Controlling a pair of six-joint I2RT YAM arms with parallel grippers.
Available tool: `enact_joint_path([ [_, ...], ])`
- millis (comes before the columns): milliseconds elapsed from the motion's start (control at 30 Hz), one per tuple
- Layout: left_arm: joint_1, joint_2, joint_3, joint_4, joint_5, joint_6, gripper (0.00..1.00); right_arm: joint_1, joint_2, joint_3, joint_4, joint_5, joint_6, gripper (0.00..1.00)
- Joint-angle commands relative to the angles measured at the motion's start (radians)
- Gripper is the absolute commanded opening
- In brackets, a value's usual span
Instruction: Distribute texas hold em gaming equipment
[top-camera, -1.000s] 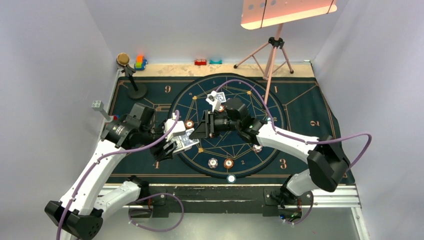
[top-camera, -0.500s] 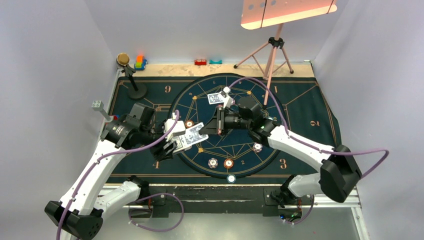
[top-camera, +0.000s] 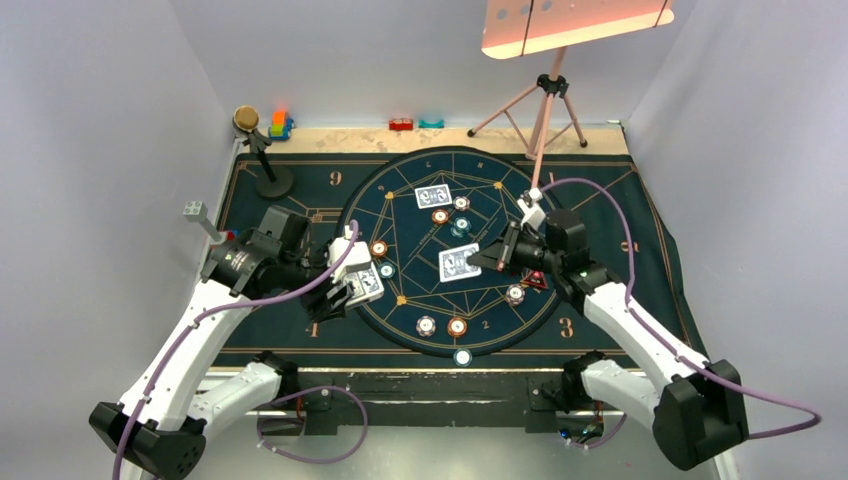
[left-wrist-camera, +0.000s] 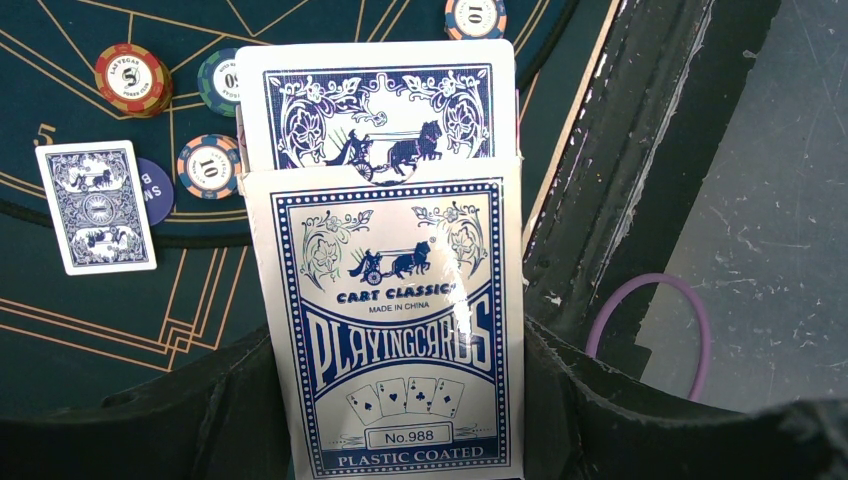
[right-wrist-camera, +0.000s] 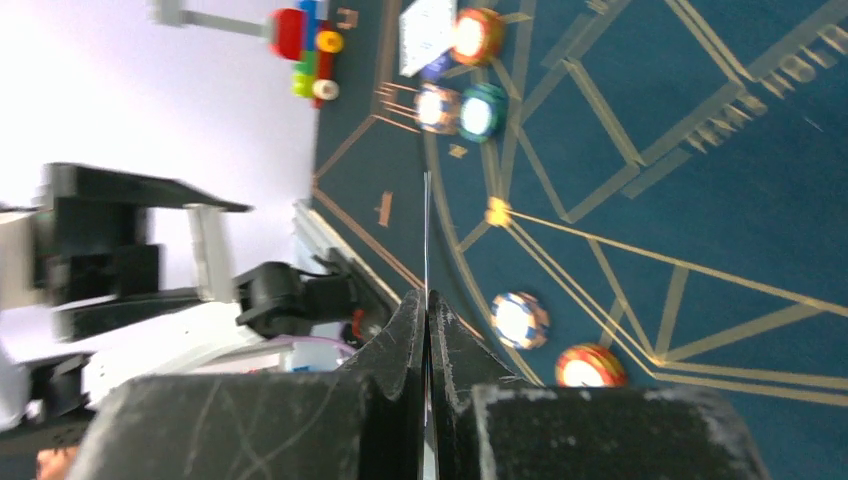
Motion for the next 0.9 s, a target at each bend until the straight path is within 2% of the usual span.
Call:
enact_joint_path([
  [0,0.000,-0.012,0.042,0.017,0.037,0.011,0.00,-0.057,-0.012,-0.106,-0.099,0.040,-0.081,0.00],
  [267,0.000,-0.013,0.050,0.007,0.041,0.011,0.00,-0.094,0.027,-0.207,-0.076,0.159,-0.091,0.01],
  [367,0.000,-0.012,0.052,0.004,0.042,0.011,0.00,-0.094,0.057,-0.187,-0.086,0.184,-0.096,0.19],
  [533,0.000,-0.019,0.050,-0.002,0.039,0.014,0.00,-0.095,0.041,-0.110,-0.212,0.298,-0.152,0.52],
  [700,0.000,-0.015,0.045,-0.001,0.041,0.014,0.00,-0.094,-0.014,-0.040,-0.309,0.385,-0.191,0.67],
  [767,0.000,-0.012,0.047,0.002,0.044,0.014,0.00,-0.094,-0.026,-0.007,-0.324,0.376,-0.195,0.73],
  [800,-0.001,-0.011,0.048,0.003,0.044,0.012,0.00,-0.091,-0.033,0.007,-0.325,0.362,-0.198,0.80],
  [867,0.000,-0.010,0.050,0.006,0.044,0.011,0.00,-0.073,-0.047,0.051,-0.328,0.333,-0.196,0.85],
])
